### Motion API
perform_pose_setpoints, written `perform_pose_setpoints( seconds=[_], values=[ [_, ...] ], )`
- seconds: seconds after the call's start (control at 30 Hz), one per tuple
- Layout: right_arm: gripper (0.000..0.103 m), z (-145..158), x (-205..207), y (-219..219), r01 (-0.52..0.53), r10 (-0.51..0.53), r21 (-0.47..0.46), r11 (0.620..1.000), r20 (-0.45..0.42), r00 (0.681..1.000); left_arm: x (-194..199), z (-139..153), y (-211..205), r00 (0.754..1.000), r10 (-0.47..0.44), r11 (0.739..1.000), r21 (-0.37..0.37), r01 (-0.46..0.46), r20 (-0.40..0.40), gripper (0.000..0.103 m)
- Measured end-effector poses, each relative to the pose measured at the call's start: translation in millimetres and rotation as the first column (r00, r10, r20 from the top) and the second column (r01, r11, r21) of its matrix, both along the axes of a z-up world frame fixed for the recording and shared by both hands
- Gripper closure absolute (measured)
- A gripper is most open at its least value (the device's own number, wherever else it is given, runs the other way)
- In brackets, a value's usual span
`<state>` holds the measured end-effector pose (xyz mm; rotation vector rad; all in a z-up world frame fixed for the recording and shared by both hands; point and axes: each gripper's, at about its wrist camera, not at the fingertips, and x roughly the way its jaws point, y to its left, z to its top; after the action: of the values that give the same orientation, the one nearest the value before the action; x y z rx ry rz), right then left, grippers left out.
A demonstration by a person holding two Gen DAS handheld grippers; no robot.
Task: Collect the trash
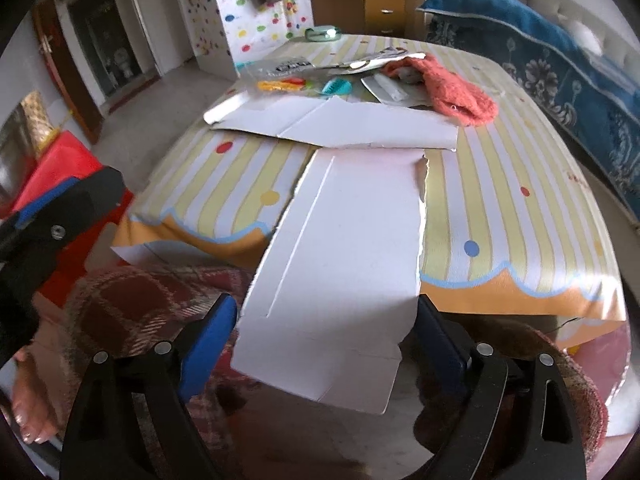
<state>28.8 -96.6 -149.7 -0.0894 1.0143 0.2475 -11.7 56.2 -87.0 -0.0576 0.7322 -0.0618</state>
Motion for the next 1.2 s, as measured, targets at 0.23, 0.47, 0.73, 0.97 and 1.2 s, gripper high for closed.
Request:
perform_pose_setpoints(
  seconds=[0.23, 0.47, 0.73, 0.97, 1.2],
  values=[
    [0.022, 11, -8, -9, 0.029, -0.025, -0.067, 0.997, 0.063, 0.998, 2, 1, -1, 1.000, -0.006, 1.000, 0.008, 0.006, 0.008, 0.027],
    [0.023, 46, -25, -42, 0.072, -0.065, -0.037, 0.997, 0.170, 0.983, 1, 6, -6, 1.000, -0.015, 1.000, 0.007, 0.015, 0.019, 0.027],
    [0.023, 102, -32, -86, 0.156, -0.141, -0.022, 0.988, 0.318, 0.937, 9, 13, -10, 1.000, -0.013, 1.000, 0.018, 0.013, 0.025, 0.027],
    [0.023, 124, -11, -101, 0.157, -0.151, 0.012, 0.987, 0.354, 0.923, 36, 16, 1, 1.000, 0.024, 0.999, 0.027, -0.024, 0.006, 0.027],
    [0.023, 131, 37, -102, 0.120, -0.120, 0.021, 0.992, 0.350, 0.929, 84, 24, 7, 0.999, 0.048, 0.997, 0.060, -0.048, -0.003, 0.027]
  ],
)
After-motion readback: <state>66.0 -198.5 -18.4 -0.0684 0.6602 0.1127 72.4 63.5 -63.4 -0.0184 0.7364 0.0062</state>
